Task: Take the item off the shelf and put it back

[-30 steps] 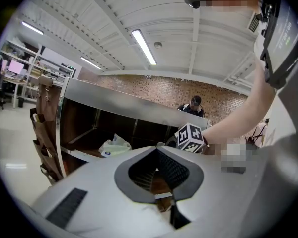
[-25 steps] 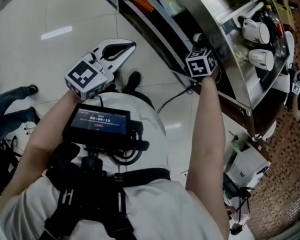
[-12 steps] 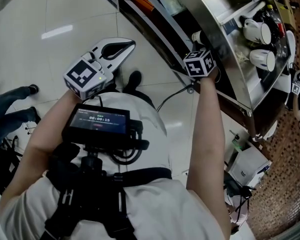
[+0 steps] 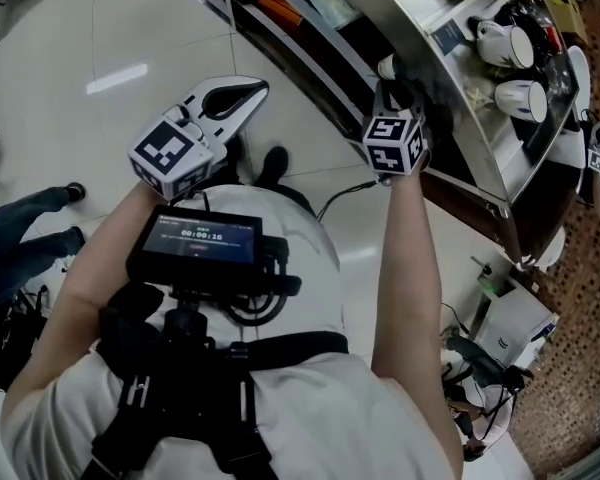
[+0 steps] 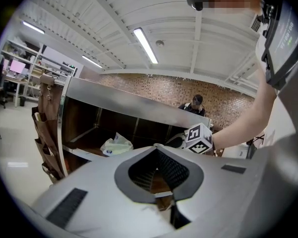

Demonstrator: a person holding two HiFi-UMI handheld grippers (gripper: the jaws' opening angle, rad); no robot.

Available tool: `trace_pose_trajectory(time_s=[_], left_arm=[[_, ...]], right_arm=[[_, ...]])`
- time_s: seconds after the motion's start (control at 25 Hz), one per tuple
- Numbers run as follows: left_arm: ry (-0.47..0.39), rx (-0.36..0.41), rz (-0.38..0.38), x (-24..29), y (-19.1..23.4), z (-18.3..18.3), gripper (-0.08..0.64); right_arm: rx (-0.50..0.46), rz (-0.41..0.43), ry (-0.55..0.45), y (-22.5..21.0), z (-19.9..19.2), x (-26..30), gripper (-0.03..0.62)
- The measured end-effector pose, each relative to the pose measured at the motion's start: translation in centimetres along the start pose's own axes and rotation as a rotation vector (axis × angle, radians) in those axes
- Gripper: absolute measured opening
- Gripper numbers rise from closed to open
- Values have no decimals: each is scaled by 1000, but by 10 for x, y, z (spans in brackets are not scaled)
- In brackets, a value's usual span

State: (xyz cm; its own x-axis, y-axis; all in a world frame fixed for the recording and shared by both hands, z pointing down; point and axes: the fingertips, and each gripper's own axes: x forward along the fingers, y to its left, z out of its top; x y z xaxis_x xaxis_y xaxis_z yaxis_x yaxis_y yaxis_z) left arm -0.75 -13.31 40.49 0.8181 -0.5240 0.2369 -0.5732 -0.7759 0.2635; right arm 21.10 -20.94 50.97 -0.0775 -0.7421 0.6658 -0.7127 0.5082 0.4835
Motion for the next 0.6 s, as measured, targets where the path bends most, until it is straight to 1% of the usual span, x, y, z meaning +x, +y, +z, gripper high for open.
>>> trace_pose_trajectory(time_s=[0.04, 0.08, 0.12, 0.28, 0.44, 0.52, 0.6], left_arm=[[-1, 3, 0, 1, -1, 1, 0], [-1, 4, 3, 1, -2, 2, 0], [-2, 10, 7, 2, -2, 2, 0], [1, 59, -15, 2, -7, 8, 0], [-6, 72, -27, 1, -22, 22, 0], [-15, 71, -27, 1, -21, 27, 0], [-25, 70, -30, 2, -20, 34, 0]], right_arm=[[41, 6, -26, 3, 3, -7, 74], [84, 14, -53, 6, 7, -15, 22], [128, 28, -81, 9, 10, -22, 8], [305, 106, -223, 30, 32, -59, 6], [469, 170, -407, 29, 63, -117, 6], [521, 177, -483, 23, 78, -141, 6], [546, 174, -542, 18, 90, -158, 6]])
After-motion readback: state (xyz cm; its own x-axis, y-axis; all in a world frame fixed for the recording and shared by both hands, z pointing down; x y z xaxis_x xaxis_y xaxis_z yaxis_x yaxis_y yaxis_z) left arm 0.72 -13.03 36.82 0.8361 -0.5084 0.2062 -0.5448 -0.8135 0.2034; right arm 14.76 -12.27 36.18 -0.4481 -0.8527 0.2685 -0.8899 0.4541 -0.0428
